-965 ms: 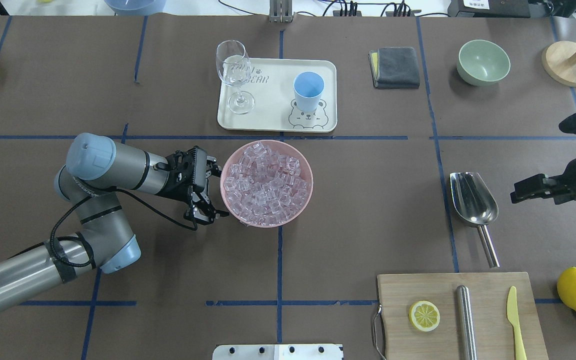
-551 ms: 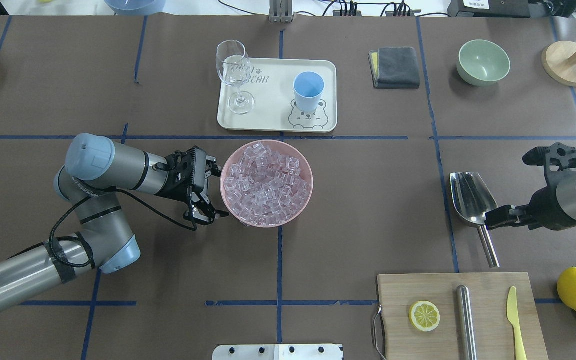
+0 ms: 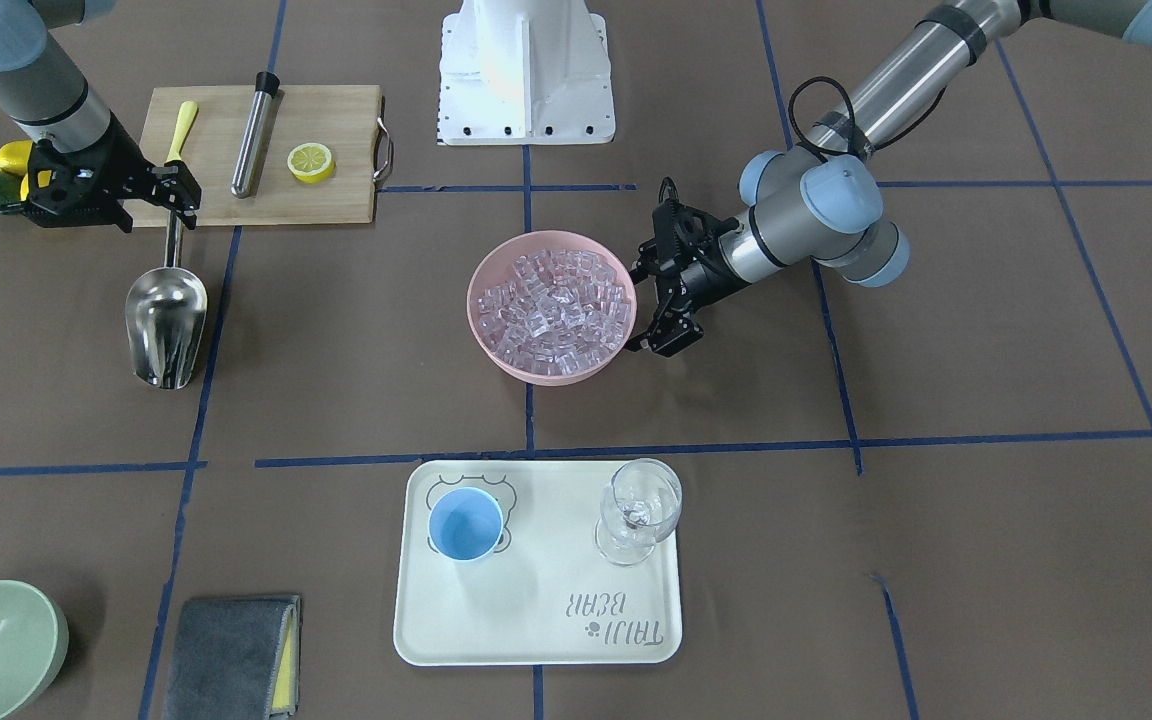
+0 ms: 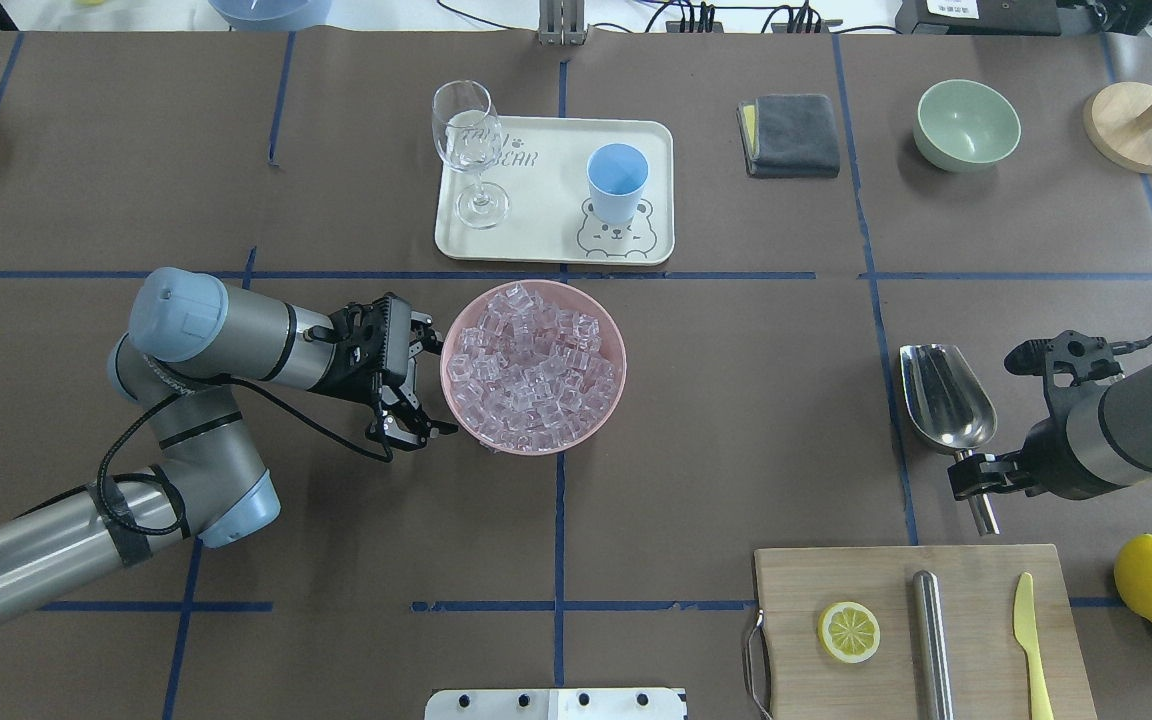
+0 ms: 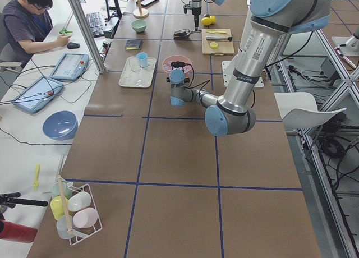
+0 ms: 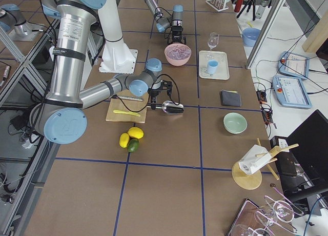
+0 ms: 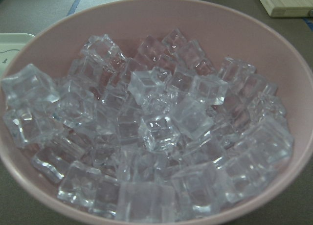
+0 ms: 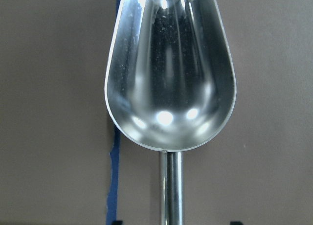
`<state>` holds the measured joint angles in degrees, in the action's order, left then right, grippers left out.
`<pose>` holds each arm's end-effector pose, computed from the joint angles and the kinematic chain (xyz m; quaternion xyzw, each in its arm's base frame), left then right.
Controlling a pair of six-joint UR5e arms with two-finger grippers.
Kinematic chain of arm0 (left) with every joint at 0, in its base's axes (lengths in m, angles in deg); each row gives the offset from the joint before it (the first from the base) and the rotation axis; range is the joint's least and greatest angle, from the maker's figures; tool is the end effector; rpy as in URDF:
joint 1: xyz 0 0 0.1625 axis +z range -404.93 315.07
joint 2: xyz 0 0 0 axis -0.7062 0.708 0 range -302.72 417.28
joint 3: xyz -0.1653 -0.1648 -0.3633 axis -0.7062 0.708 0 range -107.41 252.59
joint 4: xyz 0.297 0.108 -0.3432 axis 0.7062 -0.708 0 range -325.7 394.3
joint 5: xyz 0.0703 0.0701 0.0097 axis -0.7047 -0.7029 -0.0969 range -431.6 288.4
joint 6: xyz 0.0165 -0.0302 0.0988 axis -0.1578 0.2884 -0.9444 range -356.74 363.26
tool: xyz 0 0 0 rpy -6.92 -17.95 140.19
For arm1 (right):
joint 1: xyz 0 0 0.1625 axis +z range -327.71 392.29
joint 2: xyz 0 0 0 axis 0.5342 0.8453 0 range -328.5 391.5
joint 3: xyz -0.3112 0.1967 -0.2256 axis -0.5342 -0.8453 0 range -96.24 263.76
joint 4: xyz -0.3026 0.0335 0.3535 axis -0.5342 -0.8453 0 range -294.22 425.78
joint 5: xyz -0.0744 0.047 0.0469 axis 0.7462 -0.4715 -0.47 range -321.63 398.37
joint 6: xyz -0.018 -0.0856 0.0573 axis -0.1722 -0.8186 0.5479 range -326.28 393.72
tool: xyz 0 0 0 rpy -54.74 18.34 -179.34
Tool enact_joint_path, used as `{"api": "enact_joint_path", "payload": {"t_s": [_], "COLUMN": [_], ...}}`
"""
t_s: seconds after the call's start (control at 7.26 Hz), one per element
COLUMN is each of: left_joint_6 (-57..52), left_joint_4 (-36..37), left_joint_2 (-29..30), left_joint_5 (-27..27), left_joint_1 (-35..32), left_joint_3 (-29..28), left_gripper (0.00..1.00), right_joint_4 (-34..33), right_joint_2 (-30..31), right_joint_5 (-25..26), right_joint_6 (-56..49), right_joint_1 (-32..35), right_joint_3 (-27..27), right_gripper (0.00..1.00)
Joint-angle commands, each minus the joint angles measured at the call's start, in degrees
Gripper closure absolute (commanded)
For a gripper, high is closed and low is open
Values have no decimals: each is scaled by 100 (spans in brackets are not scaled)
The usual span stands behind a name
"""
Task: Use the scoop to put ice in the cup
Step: 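Lower the right gripper onto the metal scoop handle and grasp it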
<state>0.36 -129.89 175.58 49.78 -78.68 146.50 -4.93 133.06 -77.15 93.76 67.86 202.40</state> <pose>0.5691 -0.4750 0.3541 0.5005 0.4720 0.5074 0.5189 -0.3367 -0.3493 0.4710 -0.0117 -0.3696 -0.0235 0.9288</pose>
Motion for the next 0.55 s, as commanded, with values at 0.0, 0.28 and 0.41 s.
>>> {"api": "enact_joint_path", "payload": {"t_s": [0.0,0.28,0.41], "left_joint_6": [0,0,0], "left_joint_4": [-7,-7,-7], "left_joint_2": [-1,-1,-1], "left_joint_5": [0,0,0], "left_joint_1": [0,0,0], "left_joint_3": [0,0,0], "left_gripper": [0,0,0], "right_joint_4": [5,5,5], "right_joint_2": [-48,-48,-48], "right_joint_5": [56,48,39], "right_joint_6": [16,16,16], "right_joint_1": [-181,-243,-261], "right_joint_3": [-166,-166,-166], "right_gripper": [27,35,38]}}
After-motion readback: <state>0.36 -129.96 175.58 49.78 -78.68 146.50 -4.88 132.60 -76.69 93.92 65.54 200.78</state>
